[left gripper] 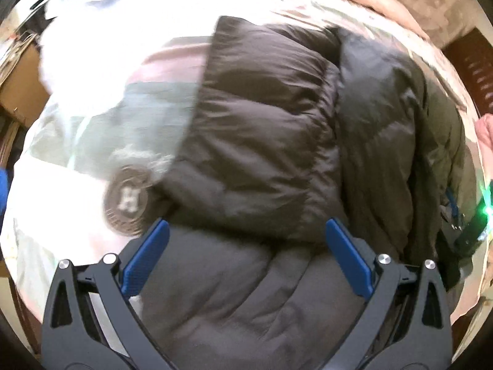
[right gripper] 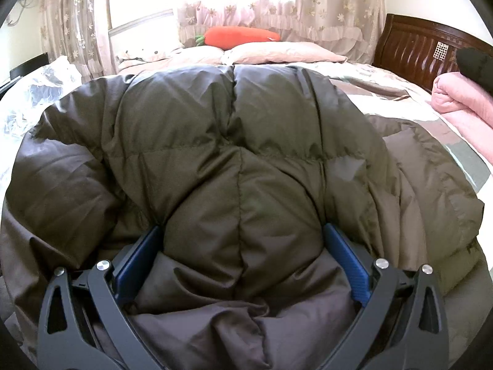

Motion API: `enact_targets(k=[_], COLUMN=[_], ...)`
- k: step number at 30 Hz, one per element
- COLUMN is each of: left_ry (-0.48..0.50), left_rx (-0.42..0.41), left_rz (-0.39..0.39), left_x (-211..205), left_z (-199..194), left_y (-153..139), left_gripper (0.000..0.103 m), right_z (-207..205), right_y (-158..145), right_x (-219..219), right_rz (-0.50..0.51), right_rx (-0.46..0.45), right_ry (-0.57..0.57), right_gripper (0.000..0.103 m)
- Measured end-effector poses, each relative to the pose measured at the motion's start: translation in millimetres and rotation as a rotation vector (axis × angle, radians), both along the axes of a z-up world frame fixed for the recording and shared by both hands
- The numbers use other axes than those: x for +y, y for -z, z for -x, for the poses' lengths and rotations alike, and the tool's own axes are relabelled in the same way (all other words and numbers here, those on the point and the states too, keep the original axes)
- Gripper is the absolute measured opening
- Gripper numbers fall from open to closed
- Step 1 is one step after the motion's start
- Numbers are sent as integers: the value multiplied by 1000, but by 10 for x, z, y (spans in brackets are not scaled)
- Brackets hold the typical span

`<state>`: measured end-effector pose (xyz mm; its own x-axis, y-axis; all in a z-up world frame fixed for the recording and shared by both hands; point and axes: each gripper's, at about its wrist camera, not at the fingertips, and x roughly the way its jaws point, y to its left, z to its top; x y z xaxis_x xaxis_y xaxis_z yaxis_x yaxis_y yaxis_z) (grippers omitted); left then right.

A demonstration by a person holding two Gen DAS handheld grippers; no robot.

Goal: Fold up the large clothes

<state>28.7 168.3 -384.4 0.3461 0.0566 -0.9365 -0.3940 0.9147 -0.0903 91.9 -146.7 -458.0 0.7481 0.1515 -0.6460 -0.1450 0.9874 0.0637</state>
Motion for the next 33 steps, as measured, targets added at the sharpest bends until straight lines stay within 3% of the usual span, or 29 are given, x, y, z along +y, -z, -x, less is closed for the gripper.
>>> enact_targets(k=[4, 9, 12, 15, 19, 25, 28, 33], left_ry=[-81, -274, -422, -556, -648, -547, -442, -206], left_rx=[4, 66, 82, 44, -9, 45, 34, -46], left_rz=[-20, -43, -77, -118, -162, -153, -101, -4], left_x=[322, 1021, 1560, 1964, 2176, 2081, 1779, 933], left_z=[493, 1301, 1815, 2265, 2585, 2345, 1942, 1049], left_y=[-163, -374, -696, -1149, -1572, -1410, -1224, -1127], left_gripper=[101, 101, 101, 101, 101, 101, 101, 101], right_z=[-1, -3, -4, -4, -8, -12, -12, -16], right_y=[1, 3, 5, 4, 8, 12, 13, 17], right_x=[1, 3, 5, 6, 9, 14, 15, 20], right_rz=[0, 0, 0, 0, 0, 0, -1, -1], right_rx=[0, -1, -1, -1, -1, -2, -2, -2], right_ry=[0, 1, 1, 2, 3, 4, 4, 5], right_gripper=[102, 102, 102, 102, 102, 102, 102, 102])
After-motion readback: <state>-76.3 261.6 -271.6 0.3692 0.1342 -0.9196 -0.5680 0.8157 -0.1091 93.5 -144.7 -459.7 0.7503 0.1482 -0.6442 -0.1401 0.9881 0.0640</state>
